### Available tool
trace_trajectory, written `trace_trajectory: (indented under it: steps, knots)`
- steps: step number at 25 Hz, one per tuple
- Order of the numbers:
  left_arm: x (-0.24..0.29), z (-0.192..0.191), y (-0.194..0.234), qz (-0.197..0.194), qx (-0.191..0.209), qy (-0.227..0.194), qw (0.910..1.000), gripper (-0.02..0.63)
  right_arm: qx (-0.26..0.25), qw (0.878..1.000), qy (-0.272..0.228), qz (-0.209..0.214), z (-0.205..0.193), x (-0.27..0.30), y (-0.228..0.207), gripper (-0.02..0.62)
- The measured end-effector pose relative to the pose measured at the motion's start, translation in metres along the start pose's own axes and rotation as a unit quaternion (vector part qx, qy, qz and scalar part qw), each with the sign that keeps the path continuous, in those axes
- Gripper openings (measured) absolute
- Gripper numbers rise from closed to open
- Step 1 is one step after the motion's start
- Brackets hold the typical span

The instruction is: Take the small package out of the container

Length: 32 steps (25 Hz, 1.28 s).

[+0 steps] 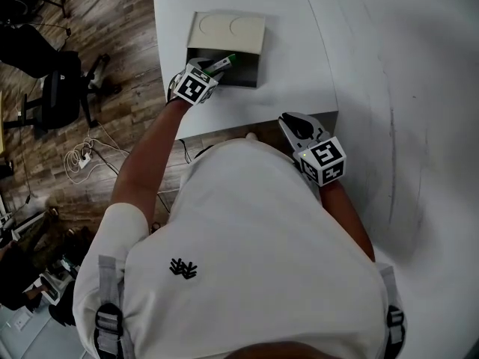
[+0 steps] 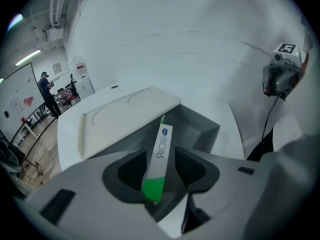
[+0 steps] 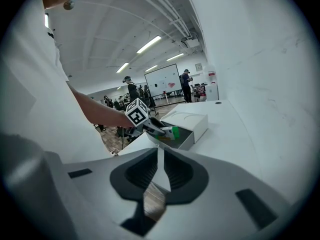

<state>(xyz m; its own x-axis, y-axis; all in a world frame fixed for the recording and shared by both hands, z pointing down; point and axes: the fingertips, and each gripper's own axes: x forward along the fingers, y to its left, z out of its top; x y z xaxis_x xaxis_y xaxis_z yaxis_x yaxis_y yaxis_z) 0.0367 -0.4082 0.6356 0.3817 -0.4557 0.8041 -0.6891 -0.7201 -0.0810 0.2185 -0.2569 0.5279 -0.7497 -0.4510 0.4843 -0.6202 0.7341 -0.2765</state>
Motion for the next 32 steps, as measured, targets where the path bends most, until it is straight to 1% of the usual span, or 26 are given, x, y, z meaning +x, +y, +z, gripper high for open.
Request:
trace_trajectory:
  steps: [3,6,8,12,15,17,21,23,28,32]
  knots:
    - [0.003,0.0,0.0,0.004,0.005,0.01,0.9999,0.169,0.004,1.0,0.0,-0.002,0.0,-0.004,-0.004,0.034]
    - [0.009,-0.001,-0.002,0.009,0.009,0.018,0.9998,0.115,0.009,1.0,-0.003,-0.006,-0.001,-0.008,-0.013,0.034]
    - [0.01,0.0,-0.001,0.014,0.017,0.021,0.9995,0.105,0.011,1.0,-0.005,-0.008,-0.002,-0.009,-0.017,0.032]
    - [0.006,0.002,-0.004,0.009,0.032,0.025,0.9991,0.098,0.012,1.0,-0.002,-0.007,-0.004,-0.008,-0.017,0.034]
    - [-0.002,0.006,-0.006,0.009,0.041,0.016,0.999,0.097,0.01,1.0,0.0,-0.002,-0.003,-0.006,-0.014,0.032]
    - [-0.008,0.01,-0.004,0.013,0.041,0.008,0.9991,0.097,0.007,1.0,-0.001,0.002,-0.002,-0.003,-0.012,0.032]
    - [-0.022,0.02,-0.004,0.018,0.031,-0.015,0.9992,0.097,0.002,1.0,-0.002,0.009,-0.002,0.001,-0.009,0.032]
    - [-0.033,0.028,-0.004,0.021,0.025,-0.034,0.9989,0.097,-0.001,1.0,-0.001,0.013,-0.002,0.004,-0.006,0.032]
    - [-0.063,0.031,-0.004,0.025,-0.026,-0.077,0.9964,0.095,-0.011,1.0,0.006,0.027,-0.001,0.014,0.008,0.032]
    - [-0.091,0.032,-0.009,0.025,-0.054,-0.105,0.9927,0.095,-0.021,0.999,0.009,0.037,0.002,0.023,0.023,0.032]
